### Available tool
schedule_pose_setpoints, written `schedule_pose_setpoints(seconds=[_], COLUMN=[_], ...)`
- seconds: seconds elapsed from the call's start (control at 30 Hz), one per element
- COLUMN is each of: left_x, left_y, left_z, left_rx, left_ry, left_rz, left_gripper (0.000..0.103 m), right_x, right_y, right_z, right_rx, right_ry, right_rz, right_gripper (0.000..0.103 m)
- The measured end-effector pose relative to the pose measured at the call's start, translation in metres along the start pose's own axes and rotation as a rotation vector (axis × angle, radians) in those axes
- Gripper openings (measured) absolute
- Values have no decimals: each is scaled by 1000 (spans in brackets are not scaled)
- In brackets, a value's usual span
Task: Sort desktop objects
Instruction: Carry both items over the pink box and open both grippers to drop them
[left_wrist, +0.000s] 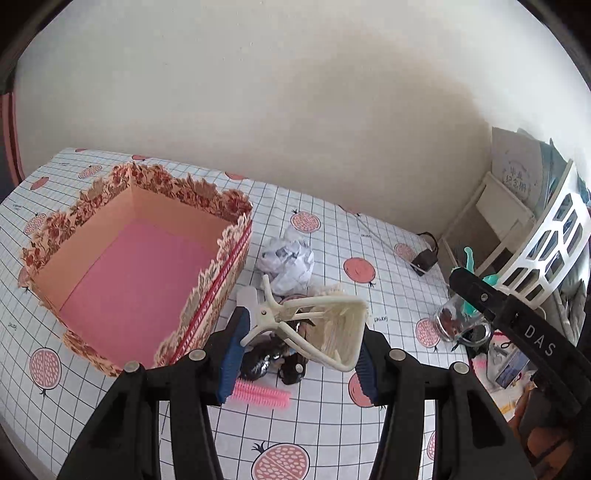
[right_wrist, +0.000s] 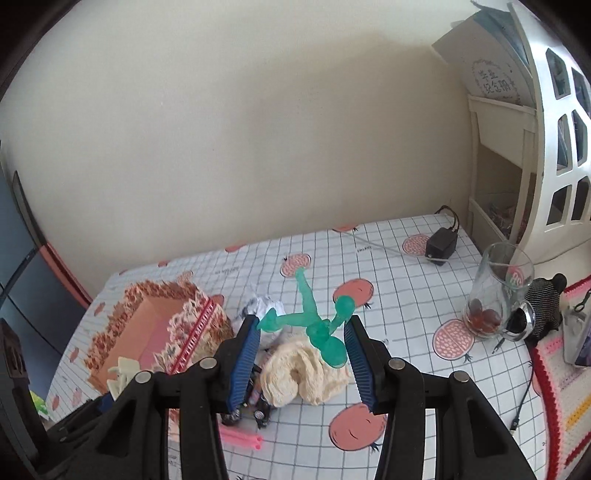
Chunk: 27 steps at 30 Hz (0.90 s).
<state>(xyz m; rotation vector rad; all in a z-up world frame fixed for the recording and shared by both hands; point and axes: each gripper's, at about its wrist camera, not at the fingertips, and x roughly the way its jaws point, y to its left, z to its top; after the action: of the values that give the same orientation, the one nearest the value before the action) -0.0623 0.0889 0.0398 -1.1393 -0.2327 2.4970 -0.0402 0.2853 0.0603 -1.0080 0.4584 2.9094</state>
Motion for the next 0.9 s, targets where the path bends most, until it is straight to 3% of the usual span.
schedule_pose_setpoints(seconds=[0.2, 0.47, 0.7, 0.9], left_x=[-8, -8, 4, 2], left_y=[10, 45, 83, 120], left_z=[33, 59, 65, 64], left_rx=[-52, -132, -166, -252], left_ry=[-54, -108, -86, -90], left_rz=[0, 12, 69, 92], left_gripper=[54, 54, 54, 54], right_x=[-2, 19, 47, 63], right_y=[21, 44, 70, 105], right_z=[25, 43, 44, 33], right_rx=[26, 9, -48, -63], right_ry=[-83, -111, -88, -33], right_rz=[56, 120, 155, 240], right_gripper=[51, 51, 51, 51])
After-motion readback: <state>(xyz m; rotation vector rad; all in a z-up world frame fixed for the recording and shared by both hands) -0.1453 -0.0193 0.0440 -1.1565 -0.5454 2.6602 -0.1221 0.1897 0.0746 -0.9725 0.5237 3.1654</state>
